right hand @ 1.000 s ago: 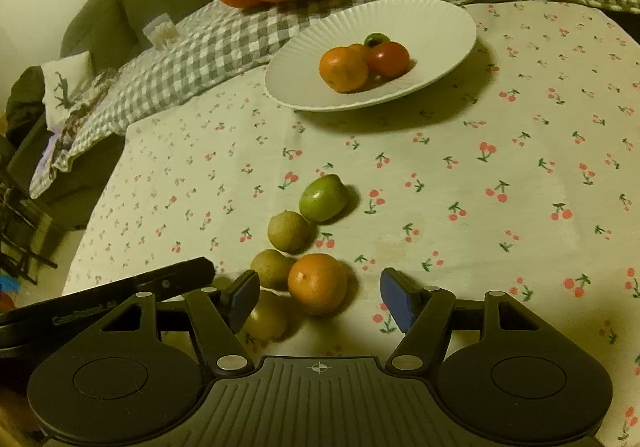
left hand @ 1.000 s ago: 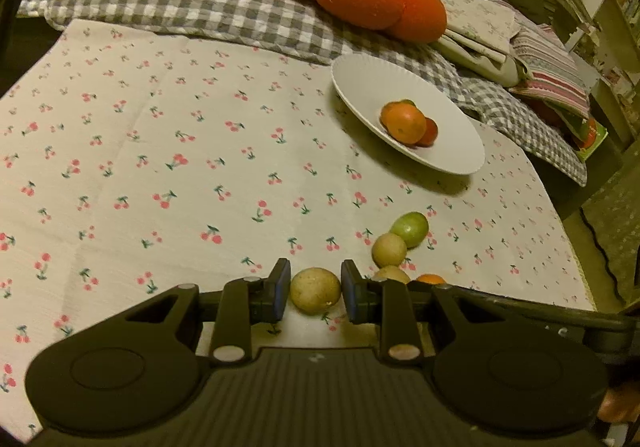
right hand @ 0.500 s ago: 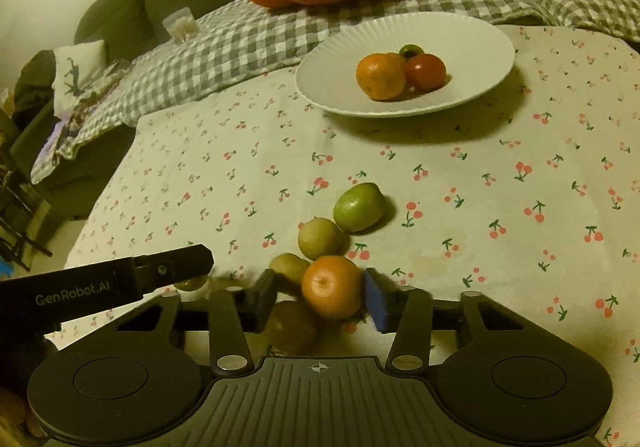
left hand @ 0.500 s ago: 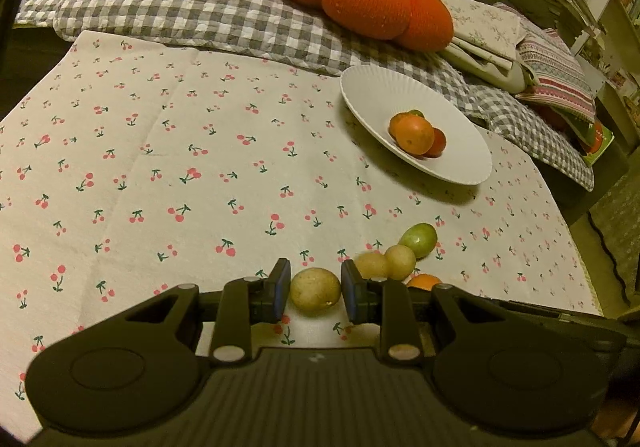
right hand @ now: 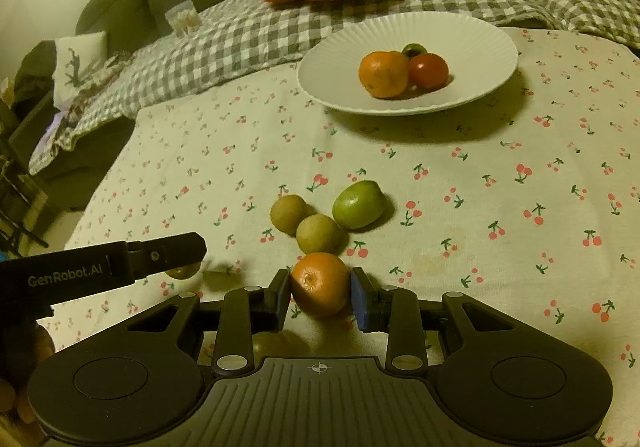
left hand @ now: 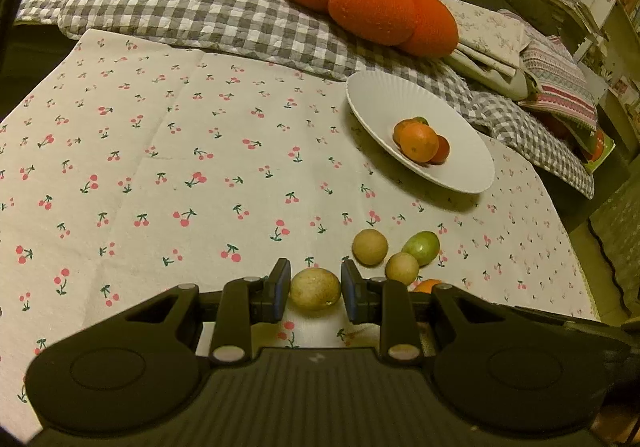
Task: Organize fruits
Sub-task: 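Lift both held fruits and carry them toward the plate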
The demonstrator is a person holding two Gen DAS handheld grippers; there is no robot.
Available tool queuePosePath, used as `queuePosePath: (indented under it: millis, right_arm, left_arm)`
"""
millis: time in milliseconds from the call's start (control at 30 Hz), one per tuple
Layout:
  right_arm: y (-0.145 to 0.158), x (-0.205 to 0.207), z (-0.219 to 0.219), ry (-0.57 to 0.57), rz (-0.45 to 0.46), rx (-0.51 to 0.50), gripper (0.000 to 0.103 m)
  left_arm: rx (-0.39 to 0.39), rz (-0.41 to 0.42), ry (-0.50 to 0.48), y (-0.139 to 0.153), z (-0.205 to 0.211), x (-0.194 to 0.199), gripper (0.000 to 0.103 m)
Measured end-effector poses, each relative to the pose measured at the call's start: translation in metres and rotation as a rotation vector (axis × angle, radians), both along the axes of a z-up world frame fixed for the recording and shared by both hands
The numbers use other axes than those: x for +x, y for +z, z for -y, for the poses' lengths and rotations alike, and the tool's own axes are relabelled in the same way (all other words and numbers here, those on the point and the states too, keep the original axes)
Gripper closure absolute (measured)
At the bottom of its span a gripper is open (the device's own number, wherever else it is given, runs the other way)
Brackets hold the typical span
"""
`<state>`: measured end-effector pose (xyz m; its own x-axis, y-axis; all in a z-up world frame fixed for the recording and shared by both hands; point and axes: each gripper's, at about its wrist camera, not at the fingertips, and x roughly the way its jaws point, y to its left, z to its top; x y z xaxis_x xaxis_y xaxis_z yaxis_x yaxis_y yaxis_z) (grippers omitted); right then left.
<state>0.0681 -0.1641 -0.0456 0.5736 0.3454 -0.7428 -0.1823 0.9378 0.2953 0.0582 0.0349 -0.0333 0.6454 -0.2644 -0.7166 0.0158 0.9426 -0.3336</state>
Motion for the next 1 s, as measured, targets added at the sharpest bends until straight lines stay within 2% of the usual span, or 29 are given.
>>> queuePosePath:
  millis: [267,800,1000]
  right_arm:
    - [0.008,0.002,0.013,-0.036,-0.004,0.069,0.072]
    - [0.040,-0.003,0.024,-0.055,0.126,0.031,0.072]
    - [0.048,0.001,0.038,-0.088,0.145,0.038,0.072]
  left_arm:
    - [-0.006,0.009,-0.001,0.001,0.000,-0.001,0.078]
    - [-0.025,0.065,-0.006,0.016,0.006,0.003,0.078]
    - [-0.025,0.102,-0.015,0.027,0.014,0.011,0.078]
